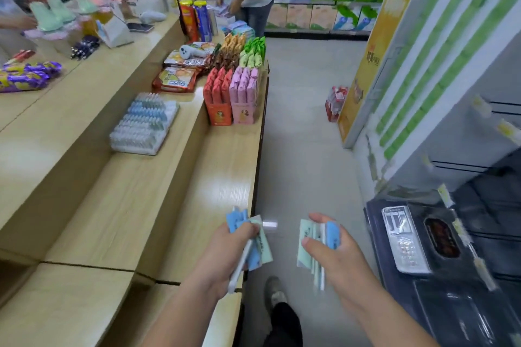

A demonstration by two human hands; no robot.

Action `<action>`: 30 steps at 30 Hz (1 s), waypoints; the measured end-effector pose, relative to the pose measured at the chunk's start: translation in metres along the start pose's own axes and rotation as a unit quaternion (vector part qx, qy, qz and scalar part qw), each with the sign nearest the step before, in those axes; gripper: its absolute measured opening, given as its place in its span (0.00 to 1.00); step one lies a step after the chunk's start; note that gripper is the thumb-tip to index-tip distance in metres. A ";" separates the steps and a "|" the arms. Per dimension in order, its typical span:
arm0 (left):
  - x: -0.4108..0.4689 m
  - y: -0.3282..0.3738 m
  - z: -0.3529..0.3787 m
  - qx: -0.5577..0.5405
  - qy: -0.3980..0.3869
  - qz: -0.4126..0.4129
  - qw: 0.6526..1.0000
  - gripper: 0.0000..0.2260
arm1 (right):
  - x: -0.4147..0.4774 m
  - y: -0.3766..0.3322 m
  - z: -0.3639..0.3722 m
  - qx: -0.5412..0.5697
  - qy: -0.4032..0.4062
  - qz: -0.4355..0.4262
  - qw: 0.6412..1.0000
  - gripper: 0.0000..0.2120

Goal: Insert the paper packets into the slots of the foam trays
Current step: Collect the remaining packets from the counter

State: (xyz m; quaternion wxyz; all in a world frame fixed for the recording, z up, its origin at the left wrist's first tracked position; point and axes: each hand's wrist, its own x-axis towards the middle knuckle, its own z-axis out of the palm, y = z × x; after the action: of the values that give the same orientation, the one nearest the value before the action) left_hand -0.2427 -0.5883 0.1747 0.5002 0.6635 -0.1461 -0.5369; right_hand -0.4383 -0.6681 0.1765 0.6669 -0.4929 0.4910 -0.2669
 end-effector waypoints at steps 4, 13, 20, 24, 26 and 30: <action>0.080 0.044 0.011 -0.017 0.003 0.010 1.000 0.14 | 0.093 -0.034 -0.004 -0.008 -0.031 -0.011 0.999 0.24; 0.206 0.162 -0.023 -0.066 0.095 0.059 0.992 0.06 | 0.280 -0.144 0.043 -0.043 -0.114 -0.038 0.992 0.21; 0.251 0.187 -0.096 -0.166 0.308 0.044 0.936 0.04 | 0.400 -0.168 0.168 -0.094 -0.265 -0.011 0.960 0.18; 0.287 0.187 -0.145 -0.217 0.415 0.019 0.883 0.06 | 0.464 -0.163 0.251 -0.174 -0.379 -0.021 0.909 0.20; 0.307 0.183 -0.162 -0.255 0.456 0.011 0.853 0.05 | 0.495 -0.158 0.292 -0.218 -0.448 -0.019 0.867 0.21; 0.333 0.172 -0.181 -0.338 0.549 -0.036 0.764 0.04 | 0.528 -0.143 0.358 -0.326 -0.519 -0.016 0.790 0.20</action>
State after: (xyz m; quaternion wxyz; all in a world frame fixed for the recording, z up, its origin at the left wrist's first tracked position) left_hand 0.0983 -0.8185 0.1135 0.6671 0.6378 0.3679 -0.1131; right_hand 0.1072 -1.0229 0.1123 0.6167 -0.7532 0.1205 0.1945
